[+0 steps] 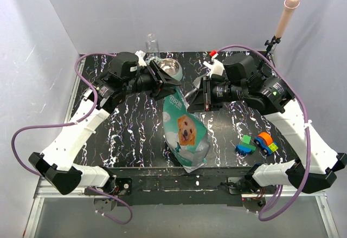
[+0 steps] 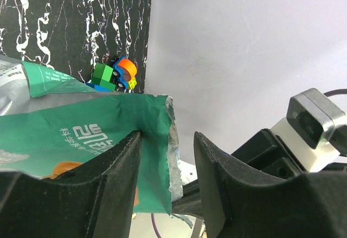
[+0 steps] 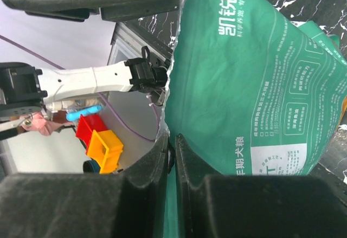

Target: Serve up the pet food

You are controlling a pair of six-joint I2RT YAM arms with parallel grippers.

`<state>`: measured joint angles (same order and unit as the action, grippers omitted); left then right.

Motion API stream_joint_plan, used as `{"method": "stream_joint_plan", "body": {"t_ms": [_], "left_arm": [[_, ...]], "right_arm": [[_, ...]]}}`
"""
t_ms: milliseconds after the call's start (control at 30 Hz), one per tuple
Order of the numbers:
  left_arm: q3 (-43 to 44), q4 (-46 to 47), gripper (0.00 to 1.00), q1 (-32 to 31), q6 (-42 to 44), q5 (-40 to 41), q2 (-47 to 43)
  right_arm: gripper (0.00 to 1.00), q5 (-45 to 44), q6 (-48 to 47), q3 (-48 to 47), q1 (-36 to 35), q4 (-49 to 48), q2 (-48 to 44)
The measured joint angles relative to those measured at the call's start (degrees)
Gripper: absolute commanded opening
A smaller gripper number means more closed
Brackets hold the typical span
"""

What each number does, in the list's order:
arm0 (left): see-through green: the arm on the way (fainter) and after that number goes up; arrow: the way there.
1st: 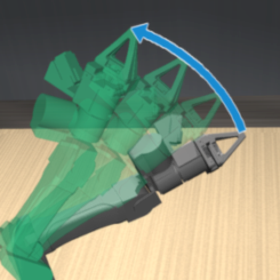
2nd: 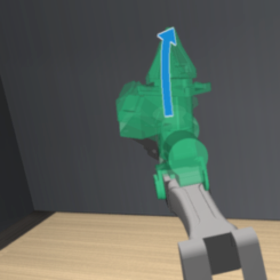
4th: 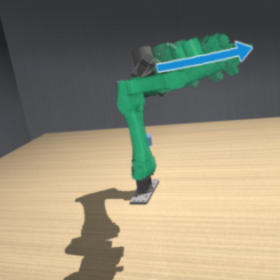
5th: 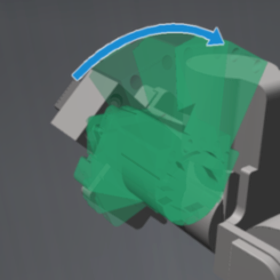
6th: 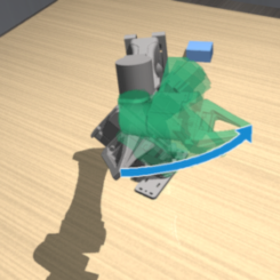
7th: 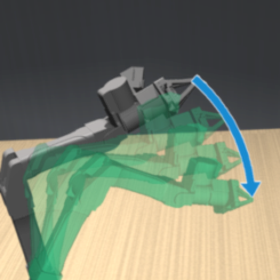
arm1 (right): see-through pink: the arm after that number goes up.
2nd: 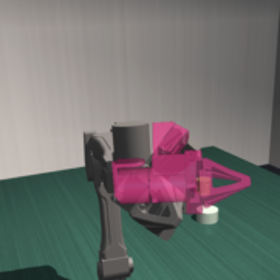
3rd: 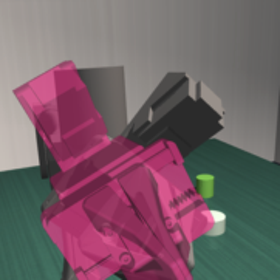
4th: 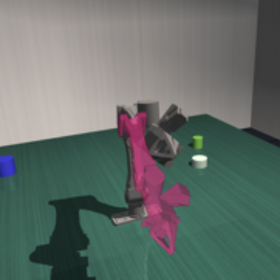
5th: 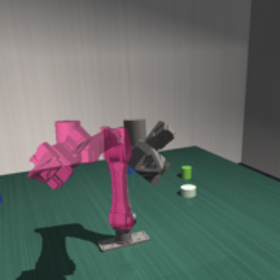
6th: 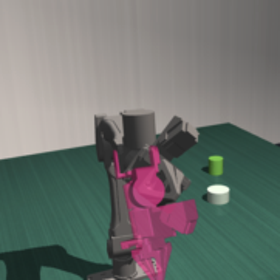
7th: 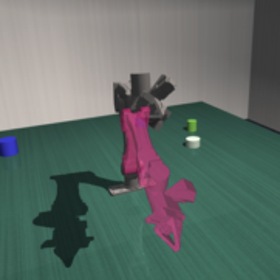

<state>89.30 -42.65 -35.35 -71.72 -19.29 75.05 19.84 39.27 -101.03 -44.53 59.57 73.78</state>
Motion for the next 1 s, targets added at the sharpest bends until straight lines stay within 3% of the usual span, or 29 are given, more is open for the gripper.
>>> {"method": "stream_joint_plan", "body": {"t_ms": [100, 333, 367, 467, 533, 633, 700, 767, 900, 1000], "left_arm": [[-0.87, 0.63, 0.42, 0.0, -0.55, -0.24, -0.15], [-4.76, 1.16, 0.41, 0.0, -2.56, -0.22, -2.56], [-5.57, 1.22, 0.43, 0.0, -3.08, -0.2, -3.3], [-7.37, 1.14, 0.68, 0.04, -3.91, -0.26, -5.88], [-8.09, 1.42, 0.74, 0.04, -4.57, -0.52, -7.45], [-9.01, 2.97, 0.68, 0.0, -5.66, -1.16, -9.46], [-9.94, 4.52, 0.52, -0.24, -6.58, -1.57, -10.38], [-11.02, 5.9, 0.42, -0.96, -7.43, -1.84, -10.58], [-12.87, 7.93, 0.4, -3.23, -8.92, -2.6, -9.6], [-13.94, 8.94, 0.47, -4.37, -9.7, -2.69, -8.83]], "right_arm": [[0.01, -0.24, -0.5, 0.28, -1.07, -0.66, 0.22], [0.01, -3.5, 0.76, 0.33, -1.88, -0.35, 0.7], [0.01, -4.44, 1.49, 0.42, -2.01, -0.33, 0.68], [0.01, -6.69, 3.78, 1.73, -2.1, -1.27, 0.17], [0.01, -7.82, 5.57, 2.29, -2.1, -1.97, 0.09], [0.01, -8.94, 7.74, 2.49, -2.1, -2.86, 0.04], [0.01, -9.75, 9.03, 2.58, -2.1, -3.19, -0.26], [0.01, -10.99, 10.4, 2.6, -2.1, -3.23, -0.85], [0.01, -13.49, 12.76, 3.21, -2.1, -4.15, -2.82], [0.01, -14.6, 14.73, 4.42, -2.08, -4.7, -4.09]]}}
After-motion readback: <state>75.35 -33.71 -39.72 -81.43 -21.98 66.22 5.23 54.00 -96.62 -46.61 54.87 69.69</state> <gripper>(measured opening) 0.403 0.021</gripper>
